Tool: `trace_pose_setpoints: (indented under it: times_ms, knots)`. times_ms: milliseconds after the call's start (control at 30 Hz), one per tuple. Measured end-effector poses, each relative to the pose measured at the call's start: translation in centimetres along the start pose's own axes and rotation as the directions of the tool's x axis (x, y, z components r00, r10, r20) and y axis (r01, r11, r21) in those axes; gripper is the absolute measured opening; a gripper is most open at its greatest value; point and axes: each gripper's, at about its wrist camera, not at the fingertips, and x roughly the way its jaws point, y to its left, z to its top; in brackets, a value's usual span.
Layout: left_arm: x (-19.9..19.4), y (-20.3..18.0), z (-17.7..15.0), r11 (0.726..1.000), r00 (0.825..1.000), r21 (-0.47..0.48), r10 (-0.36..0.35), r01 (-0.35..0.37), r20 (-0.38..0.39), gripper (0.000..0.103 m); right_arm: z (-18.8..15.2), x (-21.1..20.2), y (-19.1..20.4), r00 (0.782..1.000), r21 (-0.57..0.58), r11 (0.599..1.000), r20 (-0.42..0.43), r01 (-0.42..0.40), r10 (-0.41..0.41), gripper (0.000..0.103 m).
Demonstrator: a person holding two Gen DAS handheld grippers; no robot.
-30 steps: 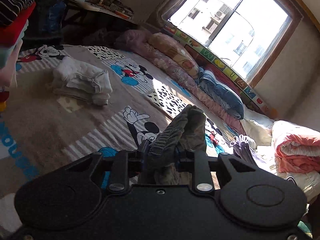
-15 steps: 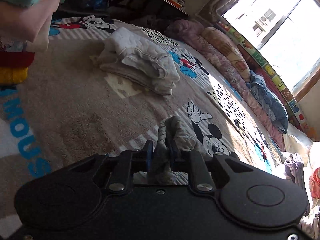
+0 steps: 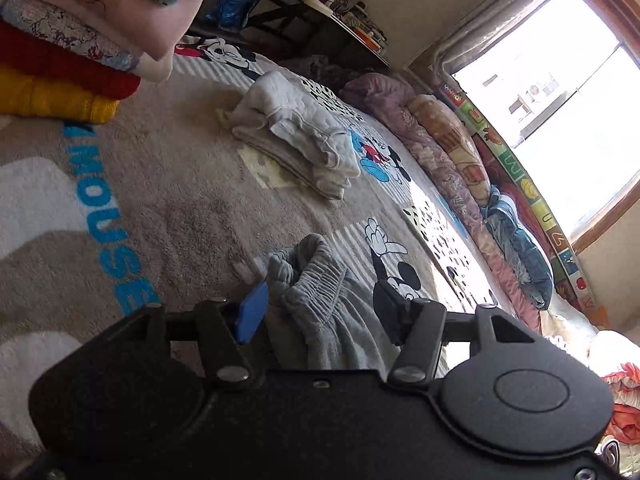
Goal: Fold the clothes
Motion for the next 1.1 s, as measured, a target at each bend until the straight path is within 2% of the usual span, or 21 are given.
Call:
trace_pose_setpoints:
  times_ms: [133,200,267,333,433,567,633,700,800,833,1000,1033,1100]
  knots:
    - [-1.0,-0.2,-0.8,0.999,0.999,-0.028,-0.027,0.026,-0.021,0.059,0.8,3.1,1.4,1.000,0.125,0.992,-0.002,0.014,-0.013,0.091]
    - [-0.7,-0.2,-1.2,0.999,0.999,-0.022,-0.030,0.030,-0.027,0.059,1.1,4.5,1.5,1.000,0.181,0.984,-0.002,-0.004,0.005,0.092]
    - [-0.3,-0.1,-1.6,0.999,0.999,-0.014,-0.034,0.034,-0.034,0.059,1.1,5.6,1.7,1.000,0.200,0.980,0.001,0.021,-0.022,0.091]
    - [0.2,0.2,-2.0,0.999,0.999,-0.010,-0.031,0.030,-0.045,0.059,1.1,6.7,2.0,0.999,0.219,0.975,0.004,0.047,-0.049,0.087]
    - [0.8,0.7,-2.2,0.999,0.998,-0.028,-0.033,0.031,-0.059,0.059,1.0,8.4,2.3,0.996,0.247,0.965,0.007,0.085,-0.089,0.075]
    - [1.6,1.2,-2.4,0.999,0.997,-0.037,-0.034,0.032,-0.073,0.059,1.0,10.6,2.6,0.990,0.283,0.950,0.009,0.134,-0.142,0.070]
    - [2.0,1.5,-2.5,0.999,0.996,-0.046,-0.033,0.029,-0.083,0.059,1.5,11.5,2.4,0.987,0.270,0.952,0.014,0.148,-0.157,0.057]
    - [2.4,1.6,-2.5,0.998,0.995,-0.051,-0.032,0.027,-0.091,0.059,2.1,12.0,2.1,0.987,0.255,0.954,0.005,0.156,-0.162,0.029]
    - [2.7,1.7,-2.7,0.998,0.994,-0.053,-0.037,0.032,-0.103,0.059,3.2,11.8,1.8,0.990,0.237,0.962,0.012,0.133,-0.140,0.016]
    - [2.7,1.8,-2.7,0.998,0.993,-0.054,-0.041,0.035,-0.107,0.059,3.7,11.5,1.8,0.992,0.230,0.966,0.019,0.119,-0.127,0.015]
    - [3.0,2.2,-2.7,0.997,0.991,-0.074,-0.046,0.037,-0.122,0.059,7.5,9.6,2.7,0.990,0.021,0.991,0.028,0.134,-0.135,0.010]
    - [3.0,2.3,-2.7,0.996,0.991,-0.078,-0.047,0.037,-0.125,0.059,7.9,9.5,3.4,0.988,-0.076,0.985,0.028,0.156,-0.154,0.010]
    - [3.0,2.4,-2.7,0.996,0.991,-0.083,-0.051,0.041,-0.127,0.059,8.9,9.1,4.7,0.981,-0.267,0.944,0.034,0.196,-0.193,0.009]
